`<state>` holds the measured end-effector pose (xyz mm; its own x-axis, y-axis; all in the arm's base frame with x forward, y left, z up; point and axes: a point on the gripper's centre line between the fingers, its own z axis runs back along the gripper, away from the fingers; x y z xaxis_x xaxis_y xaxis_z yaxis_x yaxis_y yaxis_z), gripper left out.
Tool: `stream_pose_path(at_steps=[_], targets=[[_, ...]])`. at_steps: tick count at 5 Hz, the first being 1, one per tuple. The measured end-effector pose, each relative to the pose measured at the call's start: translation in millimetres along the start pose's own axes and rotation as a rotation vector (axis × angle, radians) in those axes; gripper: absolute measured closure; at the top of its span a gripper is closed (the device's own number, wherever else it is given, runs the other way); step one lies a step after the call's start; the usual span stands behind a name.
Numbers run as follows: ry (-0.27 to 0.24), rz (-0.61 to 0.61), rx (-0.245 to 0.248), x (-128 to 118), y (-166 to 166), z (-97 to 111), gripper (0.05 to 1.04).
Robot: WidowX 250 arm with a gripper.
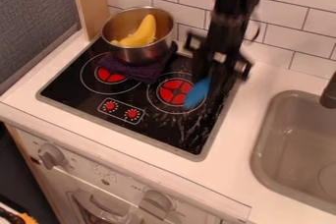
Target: Moved the spoon next to the left burner.
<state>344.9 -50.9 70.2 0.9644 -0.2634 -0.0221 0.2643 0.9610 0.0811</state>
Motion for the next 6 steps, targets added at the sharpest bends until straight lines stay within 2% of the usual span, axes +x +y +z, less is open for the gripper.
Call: stream_pose_path(at_steps=[1, 2, 4, 5, 6], targets=[[-0.098, 0.006, 0.024, -27, 15, 54, 0.708], [-0.112, 0.099, 0.061, -65, 61, 70, 0.708], [-0.083, 0.207, 0.081, -108, 138, 61, 0.709], [-0.085, 0.208, 0.075, -110, 156, 45, 0.708], [-0.055, 0.223, 0.067, -109, 169, 18, 0.709]])
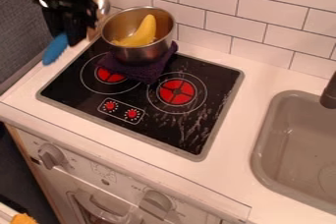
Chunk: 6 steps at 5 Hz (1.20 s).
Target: Moved the spoon next to the left burner.
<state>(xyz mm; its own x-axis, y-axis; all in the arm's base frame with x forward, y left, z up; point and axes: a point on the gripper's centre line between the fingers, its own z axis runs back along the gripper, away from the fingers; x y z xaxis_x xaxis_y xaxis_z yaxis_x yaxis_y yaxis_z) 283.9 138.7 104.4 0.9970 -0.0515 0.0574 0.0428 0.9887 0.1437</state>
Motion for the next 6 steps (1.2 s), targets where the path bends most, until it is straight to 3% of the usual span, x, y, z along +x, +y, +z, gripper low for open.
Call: stream_pose_path(at_steps=[1, 2, 5, 6], targets=[[0.007, -0.03, 0.032, 11, 9, -23, 0.709], [0.011, -0.008, 0.033, 11, 19, -41, 0.709], [0.075, 0.081, 0.056, 6, 30, -65, 0.709], [0.103, 0.107, 0.051, 1, 31, -70, 0.639]])
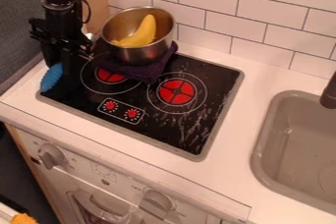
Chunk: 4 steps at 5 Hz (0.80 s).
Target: Moved the spoon next to the left burner.
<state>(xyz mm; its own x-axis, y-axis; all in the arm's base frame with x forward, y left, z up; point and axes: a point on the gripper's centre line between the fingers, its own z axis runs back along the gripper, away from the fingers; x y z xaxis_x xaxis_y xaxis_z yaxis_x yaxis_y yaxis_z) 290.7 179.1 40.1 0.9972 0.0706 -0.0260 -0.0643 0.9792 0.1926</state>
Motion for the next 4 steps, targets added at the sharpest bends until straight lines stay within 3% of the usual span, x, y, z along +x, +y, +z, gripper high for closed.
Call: stream_pose_path(at_steps=[1, 2, 3, 4], targets=[[-0.006, -0.005, -0.014, -1, 2, -2, 0.463], [-0.03, -0.023, -0.03, 3, 0, -1, 0.201], [-0.099, -0.059, -0.038, 0, 0, 13, 0.063], [-0.204, -0.098, -0.029, -4, -3, 46, 0.073]])
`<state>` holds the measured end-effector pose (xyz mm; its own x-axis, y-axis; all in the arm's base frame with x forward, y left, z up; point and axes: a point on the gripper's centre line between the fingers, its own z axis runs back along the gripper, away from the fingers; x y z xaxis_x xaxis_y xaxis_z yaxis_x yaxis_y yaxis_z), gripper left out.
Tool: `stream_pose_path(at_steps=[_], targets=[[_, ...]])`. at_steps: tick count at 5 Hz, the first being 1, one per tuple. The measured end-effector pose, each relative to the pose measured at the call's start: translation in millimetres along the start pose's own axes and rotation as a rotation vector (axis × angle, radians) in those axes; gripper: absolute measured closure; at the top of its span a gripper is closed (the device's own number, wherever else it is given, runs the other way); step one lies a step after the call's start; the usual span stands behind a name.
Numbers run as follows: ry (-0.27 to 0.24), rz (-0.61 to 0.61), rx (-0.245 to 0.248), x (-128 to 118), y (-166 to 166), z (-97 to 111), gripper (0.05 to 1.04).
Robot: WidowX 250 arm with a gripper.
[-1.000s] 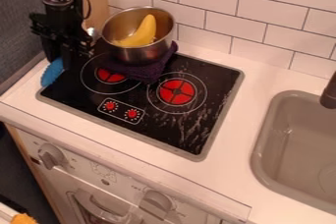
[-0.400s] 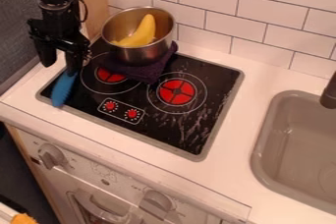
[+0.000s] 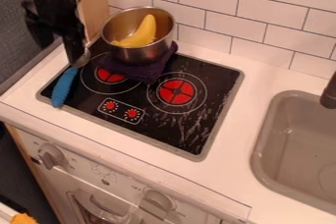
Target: Moved the spoon next to the left burner.
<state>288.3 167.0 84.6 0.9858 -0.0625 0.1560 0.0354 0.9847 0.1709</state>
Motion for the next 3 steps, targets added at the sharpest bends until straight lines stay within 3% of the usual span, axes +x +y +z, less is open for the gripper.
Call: stream_pose_path(at_steps=[1, 2, 3], targets=[[-0.032, 0.006, 0.0, -2, -4, 19, 0.075], [-0.039, -0.007, -0.042, -2, -17, 26, 0.075], [-0.011, -0.057, -0.057, -2, -26, 27, 0.075]])
